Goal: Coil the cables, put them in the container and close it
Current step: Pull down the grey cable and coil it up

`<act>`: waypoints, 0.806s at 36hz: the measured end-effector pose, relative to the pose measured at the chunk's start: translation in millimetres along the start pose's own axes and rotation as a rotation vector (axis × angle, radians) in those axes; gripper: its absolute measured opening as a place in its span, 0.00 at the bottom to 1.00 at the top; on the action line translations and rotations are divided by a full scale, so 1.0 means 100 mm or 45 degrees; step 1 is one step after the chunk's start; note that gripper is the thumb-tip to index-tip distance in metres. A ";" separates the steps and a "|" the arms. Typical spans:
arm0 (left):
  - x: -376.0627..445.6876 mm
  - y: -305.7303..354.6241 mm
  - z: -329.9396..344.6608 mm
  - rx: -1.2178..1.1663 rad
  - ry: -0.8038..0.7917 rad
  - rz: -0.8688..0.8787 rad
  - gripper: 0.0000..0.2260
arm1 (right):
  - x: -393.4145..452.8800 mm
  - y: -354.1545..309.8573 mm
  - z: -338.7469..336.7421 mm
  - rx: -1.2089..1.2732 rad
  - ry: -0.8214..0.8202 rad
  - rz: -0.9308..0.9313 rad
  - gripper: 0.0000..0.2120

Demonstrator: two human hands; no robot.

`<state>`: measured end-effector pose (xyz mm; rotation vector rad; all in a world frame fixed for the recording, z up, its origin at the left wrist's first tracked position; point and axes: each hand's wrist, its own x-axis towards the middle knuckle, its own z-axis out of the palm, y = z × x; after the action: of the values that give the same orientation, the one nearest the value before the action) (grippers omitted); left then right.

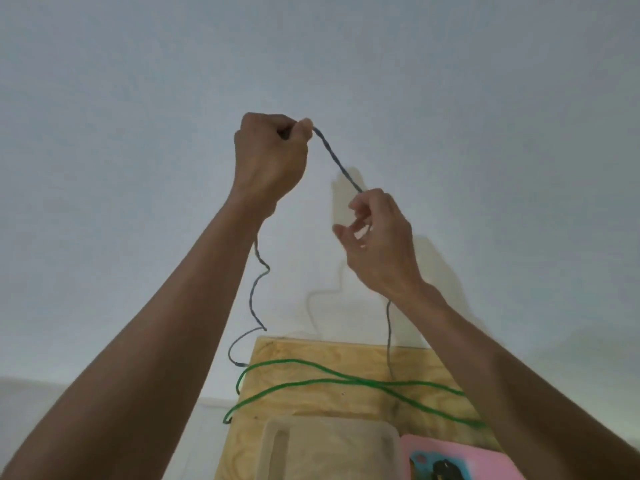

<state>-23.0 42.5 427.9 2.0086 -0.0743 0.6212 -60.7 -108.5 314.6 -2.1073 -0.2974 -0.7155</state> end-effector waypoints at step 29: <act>-1.08 -1.66 -0.27 -0.342 -0.788 -0.268 0.23 | 0.49 -0.69 0.33 1.319 -0.140 0.734 0.13</act>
<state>-76.7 127.3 255.5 1.8458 -0.2960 -0.1533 -39.4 -42.9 374.5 -1.1322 -0.0668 -0.0380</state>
